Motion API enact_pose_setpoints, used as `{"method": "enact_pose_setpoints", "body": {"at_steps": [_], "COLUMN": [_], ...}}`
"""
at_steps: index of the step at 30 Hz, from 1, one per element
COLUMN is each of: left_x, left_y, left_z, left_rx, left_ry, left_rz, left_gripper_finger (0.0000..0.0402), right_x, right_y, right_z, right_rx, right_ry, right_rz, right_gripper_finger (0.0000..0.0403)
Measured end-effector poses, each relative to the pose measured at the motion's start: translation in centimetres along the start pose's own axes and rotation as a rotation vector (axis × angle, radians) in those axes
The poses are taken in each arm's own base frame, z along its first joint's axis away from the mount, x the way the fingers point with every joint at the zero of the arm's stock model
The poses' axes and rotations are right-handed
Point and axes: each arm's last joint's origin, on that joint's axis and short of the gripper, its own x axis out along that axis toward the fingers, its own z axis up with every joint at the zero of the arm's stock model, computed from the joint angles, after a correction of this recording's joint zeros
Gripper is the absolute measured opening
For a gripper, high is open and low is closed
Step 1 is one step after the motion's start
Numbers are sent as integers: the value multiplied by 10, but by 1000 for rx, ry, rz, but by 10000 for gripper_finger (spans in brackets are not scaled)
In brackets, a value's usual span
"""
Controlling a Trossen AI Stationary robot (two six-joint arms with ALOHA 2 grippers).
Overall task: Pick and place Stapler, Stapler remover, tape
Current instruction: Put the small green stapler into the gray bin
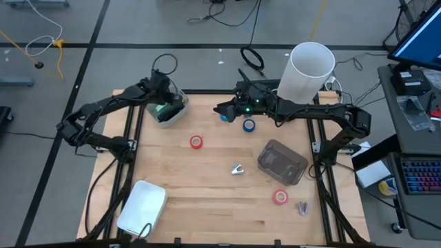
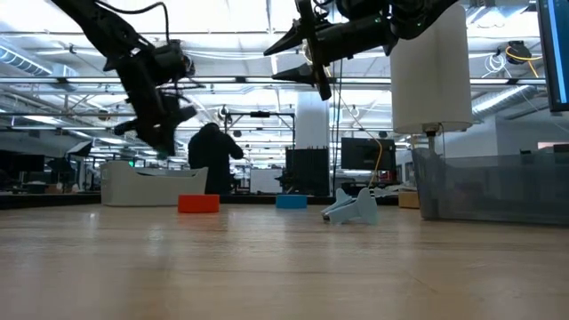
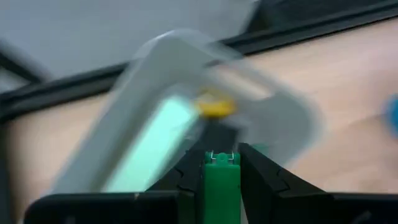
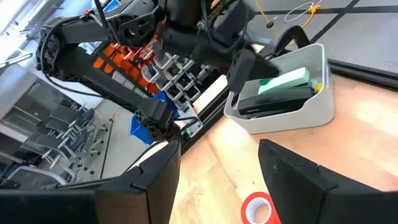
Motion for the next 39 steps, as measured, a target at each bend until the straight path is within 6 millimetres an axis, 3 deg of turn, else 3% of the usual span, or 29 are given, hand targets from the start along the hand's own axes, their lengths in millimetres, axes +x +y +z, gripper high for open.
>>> {"method": "enact_pose_setpoints", "body": {"at_steps": [11, 22, 28, 39], "left_x": [-5, -1, 7, 8], "left_y": [19, 21, 25, 23], "left_z": [-23, -27, -40, -35], "left_rx": [-47, -105, -154, -165], "left_ry": [181, 172, 172, 119], "left_rz": [327, 342, 379, 354], "left_gripper_finger": [69, 70, 94, 102], "right_x": [-1, -1, -1, -1], "right_y": [-3, -3, -3, -3], "right_z": [3, 3, 3, 2], "right_rx": [4, 5, 5, 5], "right_ry": [-10, -10, -9, -7], "right_rz": [-11, -10, -10, -8], "right_gripper_finger": [211, 212, 211, 211]}}
